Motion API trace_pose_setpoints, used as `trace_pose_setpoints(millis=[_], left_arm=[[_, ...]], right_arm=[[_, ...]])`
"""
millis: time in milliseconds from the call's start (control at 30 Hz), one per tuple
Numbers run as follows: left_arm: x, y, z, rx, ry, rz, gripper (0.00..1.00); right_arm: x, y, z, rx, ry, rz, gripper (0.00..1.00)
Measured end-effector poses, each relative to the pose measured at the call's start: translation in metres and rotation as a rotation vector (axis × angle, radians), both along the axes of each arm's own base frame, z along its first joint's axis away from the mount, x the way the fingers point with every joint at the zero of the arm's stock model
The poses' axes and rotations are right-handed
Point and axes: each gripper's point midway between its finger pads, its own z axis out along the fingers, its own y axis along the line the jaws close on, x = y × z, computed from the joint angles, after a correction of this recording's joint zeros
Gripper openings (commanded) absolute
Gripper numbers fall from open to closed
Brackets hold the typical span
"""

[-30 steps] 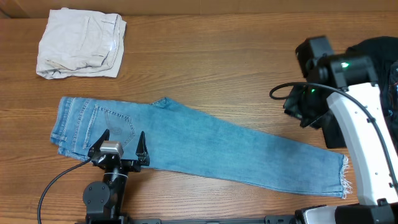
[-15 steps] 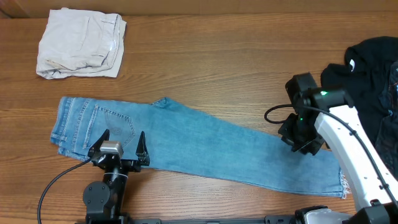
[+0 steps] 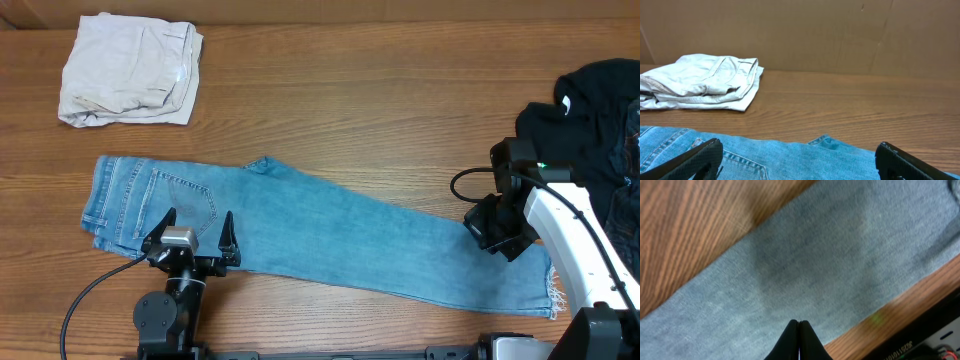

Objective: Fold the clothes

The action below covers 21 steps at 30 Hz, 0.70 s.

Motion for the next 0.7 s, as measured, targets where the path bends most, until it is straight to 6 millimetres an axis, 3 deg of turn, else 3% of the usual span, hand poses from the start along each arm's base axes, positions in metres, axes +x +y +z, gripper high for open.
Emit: trace_pose_setpoints(millis=[267,500,700], left_arm=[[0.000,0.000,0.000,0.000,0.000,0.000,1.00],[0.000,0.000,0.000,0.000,0.000,0.000,1.00],[0.000,0.000,0.000,0.000,0.000,0.000,1.00]], right_arm=[[-0.010,0.005,-0.003,0.027,0.038,-0.003,0.04],[-0.017,0.013,-0.020,0.075,0.046,-0.010,0.05],[-0.005,0.015,-0.027,0.084,-0.012,-0.009,0.05]])
